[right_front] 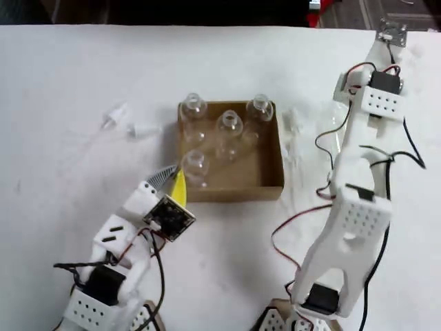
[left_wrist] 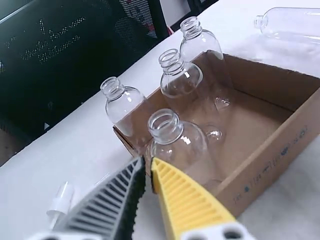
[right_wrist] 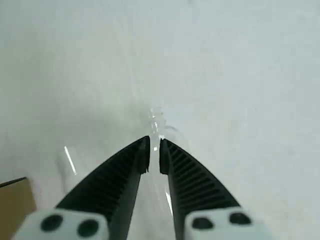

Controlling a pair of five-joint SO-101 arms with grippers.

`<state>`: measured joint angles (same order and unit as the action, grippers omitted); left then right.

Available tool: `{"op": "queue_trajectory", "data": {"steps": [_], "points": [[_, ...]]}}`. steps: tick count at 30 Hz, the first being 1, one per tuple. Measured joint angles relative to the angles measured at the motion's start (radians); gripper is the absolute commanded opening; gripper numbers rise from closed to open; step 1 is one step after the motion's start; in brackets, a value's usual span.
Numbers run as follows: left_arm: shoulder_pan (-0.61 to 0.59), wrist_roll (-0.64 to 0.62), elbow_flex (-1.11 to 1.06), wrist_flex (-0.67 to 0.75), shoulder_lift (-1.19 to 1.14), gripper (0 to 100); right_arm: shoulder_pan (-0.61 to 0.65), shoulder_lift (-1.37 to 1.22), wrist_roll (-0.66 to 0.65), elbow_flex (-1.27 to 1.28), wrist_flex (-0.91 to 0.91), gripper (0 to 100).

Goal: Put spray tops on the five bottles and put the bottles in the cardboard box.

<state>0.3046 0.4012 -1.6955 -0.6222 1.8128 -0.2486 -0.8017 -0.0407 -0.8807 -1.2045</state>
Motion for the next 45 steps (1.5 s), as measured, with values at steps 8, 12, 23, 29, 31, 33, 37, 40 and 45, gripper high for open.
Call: {"op": "queue_trajectory", "data": {"steps": [8,12,23,29,31,33,37,40,45], "points": [[0.0,0.0,0.0,0.0,0.0,2,0.0,-0.301,-0.021,-0.365,-0.058,1.7],[0.0,0.0,0.0,0.0,0.0,2,0.0,-0.374,-0.025,-0.488,-0.109,1.7],[0.0,0.005,0.0,0.0,0.0,2,-0.018,-0.414,-0.365,-0.638,-0.457,1.7],[0.0,0.005,0.0,0.0,0.0,2,-0.061,-0.414,-0.477,-0.68,-0.494,1.7],[0.0,0.005,0.0,0.0,0.0,2,-0.08,-0.414,-0.477,-0.701,-0.494,1.7],[0.0,0.005,0.0,0.0,0.0,2,-0.083,-0.408,-0.476,-0.723,-0.494,2.1],[0.0,0.005,0.0,0.0,0.0,2,-0.078,-0.354,-0.477,-0.73,-0.497,2.2],[0.0,0.005,0.0,0.0,0.0,2,-0.08,-0.298,-0.477,-0.692,-0.5,2.2],[0.0,0.005,0.0,0.0,0.0,2,-0.058,-0.222,-0.525,-0.516,-0.5,4.0]]}}
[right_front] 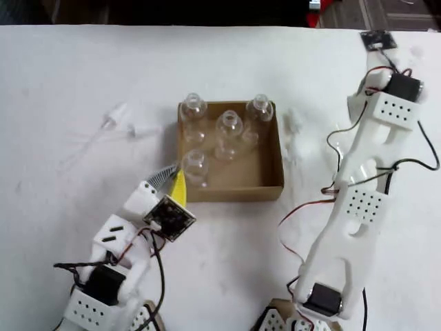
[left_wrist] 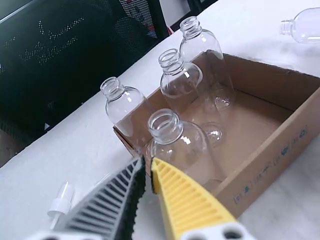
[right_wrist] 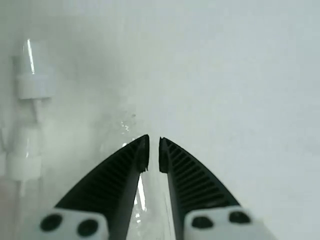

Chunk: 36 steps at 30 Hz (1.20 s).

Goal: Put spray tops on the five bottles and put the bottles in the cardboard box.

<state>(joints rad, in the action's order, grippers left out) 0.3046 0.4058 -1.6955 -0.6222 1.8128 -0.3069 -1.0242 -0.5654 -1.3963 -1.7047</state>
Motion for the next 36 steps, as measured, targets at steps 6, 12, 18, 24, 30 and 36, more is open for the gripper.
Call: {"op": "queue_trajectory", "data": {"steps": [6,12,18,24,30,36], "points": [[0.0,0.0,0.0,0.0,0.0,2,0.078,0.046,-0.169,0.184,0.0,19.5],[0.0,0.0,0.0,0.0,0.0,2,0.078,0.048,-0.207,0.198,0.0,18.5],[0.0,0.0,0.0,0.0,0.0,2,0.081,0.048,-0.247,0.204,0.005,18.5],[0.0,0.0,0.0,0.0,0.0,2,0.081,0.015,-0.249,0.204,0.017,18.3],[0.0,0.0,0.0,0.0,0.0,2,0.08,0.002,-0.252,0.192,0.018,18.3],[0.0,0.0,0.0,0.0,0.0,2,0.08,-0.029,-0.252,0.183,0.046,18.3]]}}
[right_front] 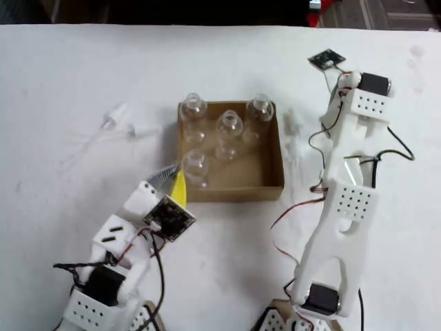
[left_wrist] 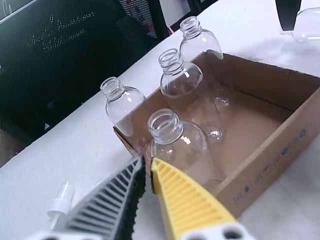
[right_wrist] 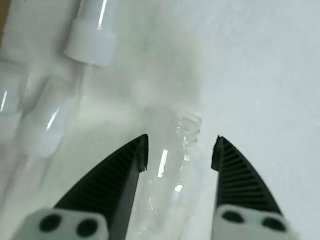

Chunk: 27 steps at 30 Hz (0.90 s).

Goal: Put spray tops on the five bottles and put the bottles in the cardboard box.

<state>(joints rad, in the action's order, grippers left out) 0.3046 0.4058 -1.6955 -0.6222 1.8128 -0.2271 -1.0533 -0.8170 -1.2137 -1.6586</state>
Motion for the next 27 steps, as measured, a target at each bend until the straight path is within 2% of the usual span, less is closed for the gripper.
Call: {"op": "queue_trajectory", "data": {"steps": [5,10,15,21,27], "points": [[0.0,0.0,0.0,0.0,0.0,2,0.0,-0.04,-0.002,0.0,0.012,17.6],[0.0,0.0,0.0,0.0,0.0,2,0.002,-0.04,-0.002,0.0,0.014,7.5],[0.0,0.0,0.0,0.0,0.0,2,0.0,-0.04,-0.003,0.0,0.014,1.7],[0.0,0.0,0.0,0.0,0.0,2,0.0,-0.006,-0.002,0.0,0.012,1.5],[0.0,0.0,0.0,0.0,0.0,2,-0.002,0.137,0.0,0.0,-0.038,1.5]]}}
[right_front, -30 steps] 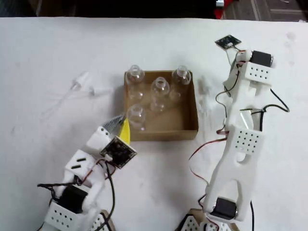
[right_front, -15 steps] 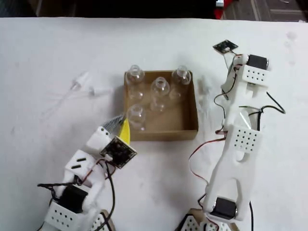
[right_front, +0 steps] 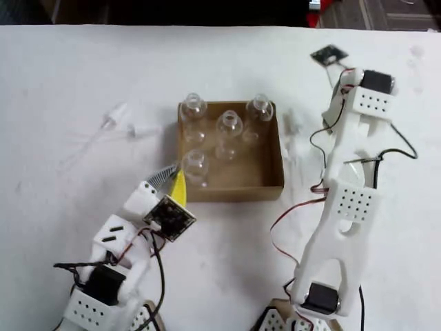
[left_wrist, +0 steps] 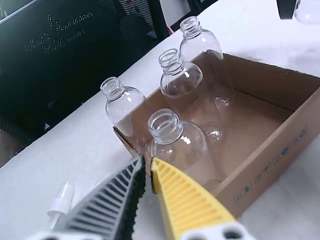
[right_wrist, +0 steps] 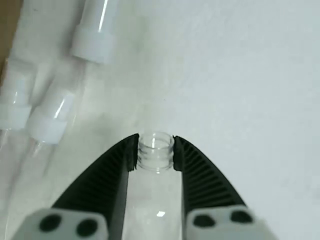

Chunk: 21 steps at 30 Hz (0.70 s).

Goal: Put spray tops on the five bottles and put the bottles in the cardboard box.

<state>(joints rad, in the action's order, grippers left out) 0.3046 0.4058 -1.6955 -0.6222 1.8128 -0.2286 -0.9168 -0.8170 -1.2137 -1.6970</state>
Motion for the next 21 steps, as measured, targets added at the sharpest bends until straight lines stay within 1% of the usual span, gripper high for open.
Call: {"op": "queue_trajectory", "data": {"steps": [6,9,15,18,21], "points": [[0.0,0.005,0.0,0.0,0.0,2,-0.002,0.172,0.012,0.0,-0.003,1.5],[0.0,0.005,0.0,0.0,0.0,2,-0.005,0.247,0.112,0.0,-0.003,1.5],[0.0,0.005,0.0,0.0,0.0,2,-0.012,0.4,0.365,0.0,-0.008,1.5],[0.0,0.005,0.0,0.0,0.0,2,-0.012,0.479,0.419,0.0,-0.009,1.5],[0.0,0.005,0.0,0.0,0.0,2,-0.011,0.58,0.428,0.066,-0.009,1.5]]}}
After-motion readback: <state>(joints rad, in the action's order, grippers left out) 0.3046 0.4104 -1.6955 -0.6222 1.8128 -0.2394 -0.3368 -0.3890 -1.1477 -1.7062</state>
